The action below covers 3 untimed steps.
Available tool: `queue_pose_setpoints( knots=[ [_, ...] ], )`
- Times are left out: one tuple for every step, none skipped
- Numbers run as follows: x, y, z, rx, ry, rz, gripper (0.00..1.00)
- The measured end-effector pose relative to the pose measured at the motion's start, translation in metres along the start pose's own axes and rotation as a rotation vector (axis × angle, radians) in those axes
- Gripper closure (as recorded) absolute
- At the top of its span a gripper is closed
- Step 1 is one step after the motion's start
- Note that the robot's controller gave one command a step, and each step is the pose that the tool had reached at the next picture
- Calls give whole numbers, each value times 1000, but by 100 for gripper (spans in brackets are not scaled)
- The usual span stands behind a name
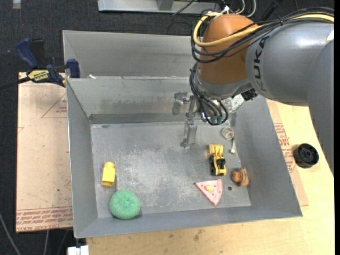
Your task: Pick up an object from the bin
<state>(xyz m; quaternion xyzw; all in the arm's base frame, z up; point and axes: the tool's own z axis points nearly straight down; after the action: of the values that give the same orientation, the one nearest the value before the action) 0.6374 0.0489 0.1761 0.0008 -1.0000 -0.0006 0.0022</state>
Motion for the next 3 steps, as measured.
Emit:
queue_pose_setpoints(
  knots=[
    [-1, 0, -5, 0, -6, 1, 0],
    [51, -12, -8, 0, -5, -8, 0],
    [39, -38, 35, -1, -15, 17, 0]
  ],
)
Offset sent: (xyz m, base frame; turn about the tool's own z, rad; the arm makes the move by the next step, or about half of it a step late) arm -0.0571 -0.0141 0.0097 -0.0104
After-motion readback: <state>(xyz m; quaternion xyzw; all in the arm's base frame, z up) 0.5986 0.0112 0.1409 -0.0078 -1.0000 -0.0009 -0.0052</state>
